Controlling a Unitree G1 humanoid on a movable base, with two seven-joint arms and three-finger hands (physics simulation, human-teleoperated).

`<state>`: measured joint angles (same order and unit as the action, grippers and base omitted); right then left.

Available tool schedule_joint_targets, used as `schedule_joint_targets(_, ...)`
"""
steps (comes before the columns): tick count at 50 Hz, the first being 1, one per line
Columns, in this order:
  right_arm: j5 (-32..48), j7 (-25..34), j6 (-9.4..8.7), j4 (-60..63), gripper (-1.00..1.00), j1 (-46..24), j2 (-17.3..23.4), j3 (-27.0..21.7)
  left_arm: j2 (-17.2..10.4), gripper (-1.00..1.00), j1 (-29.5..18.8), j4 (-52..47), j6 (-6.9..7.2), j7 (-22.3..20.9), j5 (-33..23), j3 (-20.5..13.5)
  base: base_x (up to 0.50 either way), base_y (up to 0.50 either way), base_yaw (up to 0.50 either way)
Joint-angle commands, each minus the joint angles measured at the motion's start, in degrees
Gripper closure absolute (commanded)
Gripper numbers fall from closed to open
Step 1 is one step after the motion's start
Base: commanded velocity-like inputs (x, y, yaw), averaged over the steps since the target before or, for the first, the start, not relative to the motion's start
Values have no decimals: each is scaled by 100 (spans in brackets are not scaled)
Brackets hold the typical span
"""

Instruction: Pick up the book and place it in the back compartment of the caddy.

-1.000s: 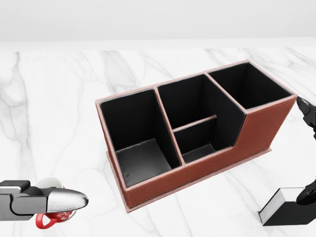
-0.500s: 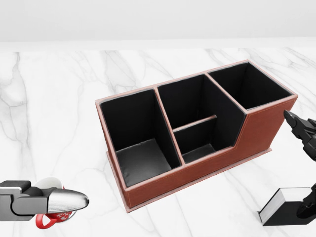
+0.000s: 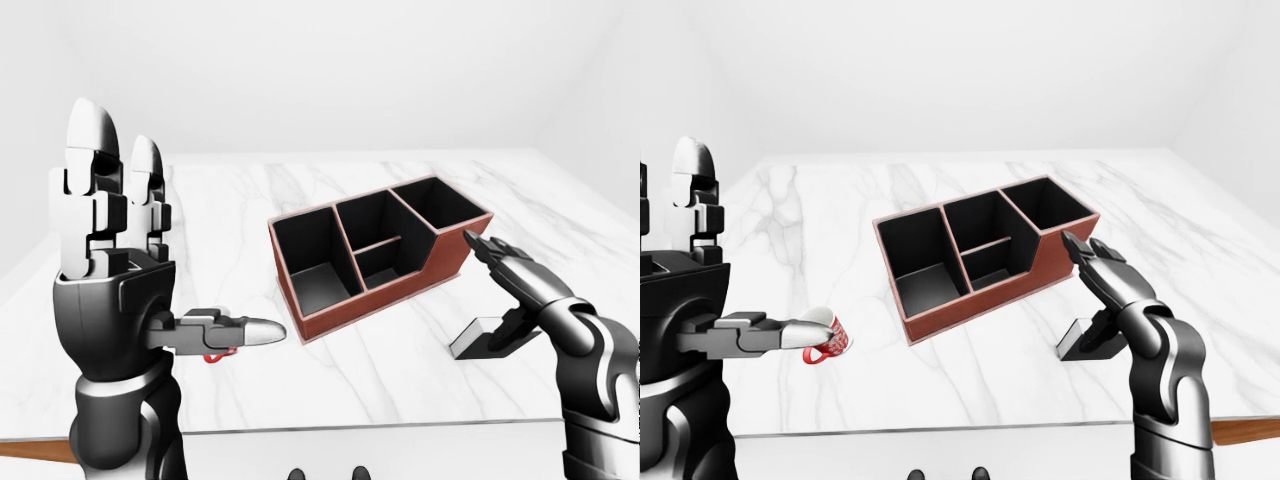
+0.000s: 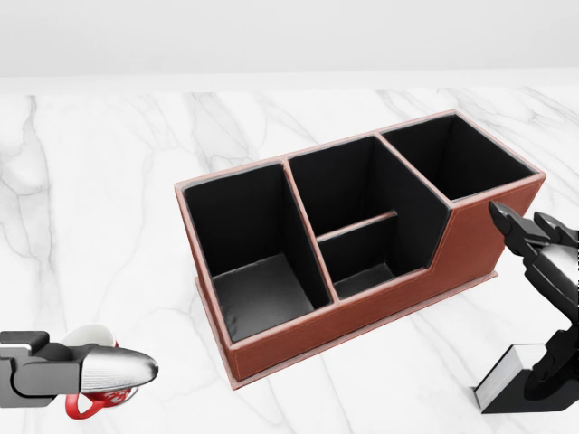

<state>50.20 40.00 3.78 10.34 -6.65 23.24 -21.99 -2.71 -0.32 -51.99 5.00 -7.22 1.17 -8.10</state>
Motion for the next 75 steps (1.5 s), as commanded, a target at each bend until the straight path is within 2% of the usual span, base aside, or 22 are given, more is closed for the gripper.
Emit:
schedule_joint_targets(1,155,0,122,108,-100,116,-100,59,0,-100,14,-4,0,2,10,-2,0,0,0)
schedule_joint_targets(27,289,0,122,-356,-100,228,-103,16,4,-100,-4,-7,0,3,-12,39,0,0,0)
schedule_joint_targets(45,390,-556,122,-1219,-100,97,22,237,3,-100,-2,-53,0,2,-18,34,0,0,0)
schedule_joint_targets(75,518,-887,122,-1579,-100,224,64,278,-2,-100,-26,-96,0,6,-12,37,0,0,0)
